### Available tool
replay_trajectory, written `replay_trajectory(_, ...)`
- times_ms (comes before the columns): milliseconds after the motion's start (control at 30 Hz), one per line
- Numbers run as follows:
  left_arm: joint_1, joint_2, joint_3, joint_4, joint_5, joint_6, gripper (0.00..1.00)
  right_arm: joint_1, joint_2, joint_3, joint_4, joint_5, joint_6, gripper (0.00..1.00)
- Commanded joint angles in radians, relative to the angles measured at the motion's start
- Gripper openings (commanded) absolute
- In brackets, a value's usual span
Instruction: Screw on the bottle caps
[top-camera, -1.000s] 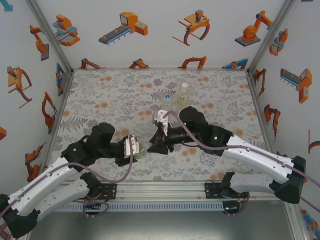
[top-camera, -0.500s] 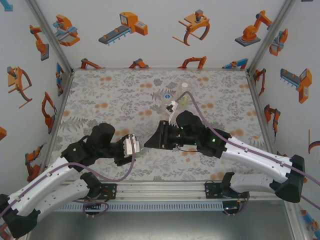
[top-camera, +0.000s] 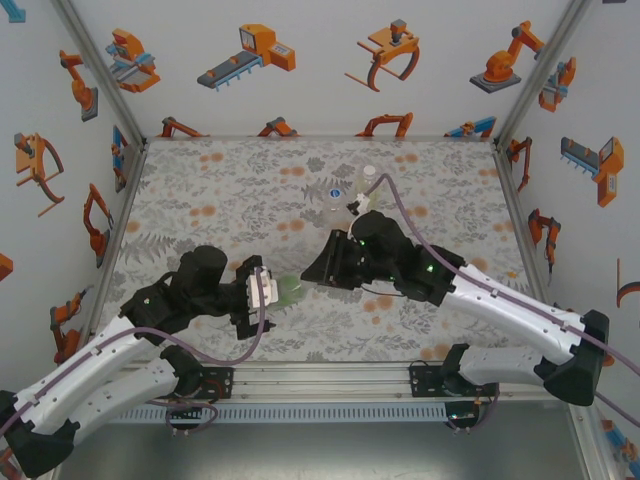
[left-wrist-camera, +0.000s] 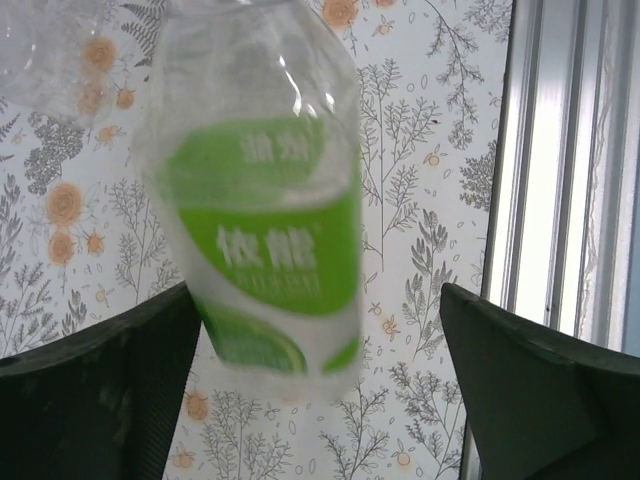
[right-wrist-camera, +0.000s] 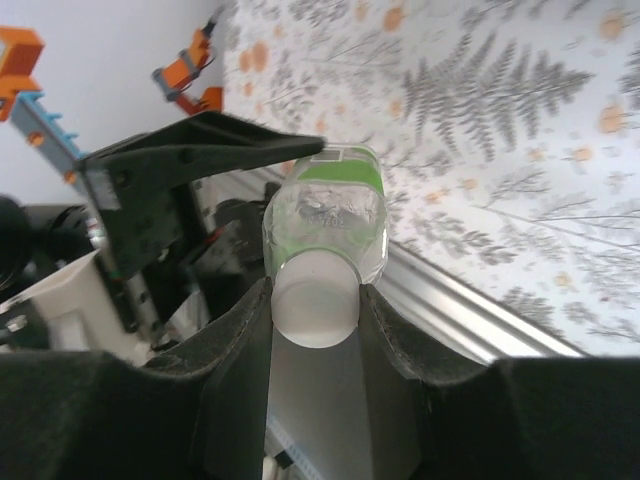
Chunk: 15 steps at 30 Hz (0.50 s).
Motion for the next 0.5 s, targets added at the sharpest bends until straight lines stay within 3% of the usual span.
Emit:
replay_trajectory(0,-0.004,-0.003,0.025,0.02,0.006,-0.006,0.97,-0.08,0.008,0.047,-0.138,0.019,-0.117,0.0)
replay_trajectory(300,-0.004,0.003,0.028,0.015,-0.034,-0.009,0.97,-0.346,0.124,0.203,-0.39,0.026,-0.439,0.0)
replay_trajectory(467,-0.004,0.011,0.028,0.012,-0.038,-0.01,0.97,-0.386,0.309,0.399,-0.513,0.109,-0.607,0.0)
